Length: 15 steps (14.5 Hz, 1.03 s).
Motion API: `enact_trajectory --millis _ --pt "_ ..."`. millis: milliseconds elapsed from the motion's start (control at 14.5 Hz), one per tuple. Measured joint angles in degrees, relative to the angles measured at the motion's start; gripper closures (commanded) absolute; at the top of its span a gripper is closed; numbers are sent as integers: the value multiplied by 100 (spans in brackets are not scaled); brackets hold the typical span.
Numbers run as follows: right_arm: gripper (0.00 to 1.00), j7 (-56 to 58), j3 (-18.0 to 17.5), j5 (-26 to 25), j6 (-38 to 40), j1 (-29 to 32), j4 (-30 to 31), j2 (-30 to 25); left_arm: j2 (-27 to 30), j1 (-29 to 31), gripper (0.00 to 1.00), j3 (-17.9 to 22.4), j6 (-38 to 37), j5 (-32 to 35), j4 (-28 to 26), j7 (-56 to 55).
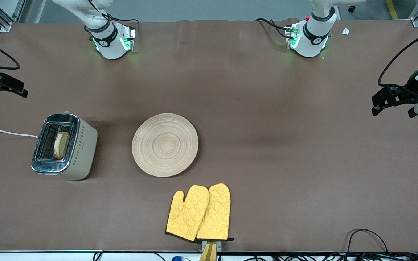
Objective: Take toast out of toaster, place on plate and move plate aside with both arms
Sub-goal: 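Move the right gripper toward the silver toaster, then lower the right gripper over the toaster and grasp the bread slice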
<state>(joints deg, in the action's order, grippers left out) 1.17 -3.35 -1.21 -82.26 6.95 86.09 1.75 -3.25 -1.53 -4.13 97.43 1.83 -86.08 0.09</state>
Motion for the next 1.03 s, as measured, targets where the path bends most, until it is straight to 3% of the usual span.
enact_trajectory --millis 619,1032 --pt "0 7 5 0 -89 2 104 0 0 -1 0 0 -14 0 0 -3" --pt "0 8 -14 1 -1391 1 1234 62 0 -1 0 0 -28 0 0 -3"
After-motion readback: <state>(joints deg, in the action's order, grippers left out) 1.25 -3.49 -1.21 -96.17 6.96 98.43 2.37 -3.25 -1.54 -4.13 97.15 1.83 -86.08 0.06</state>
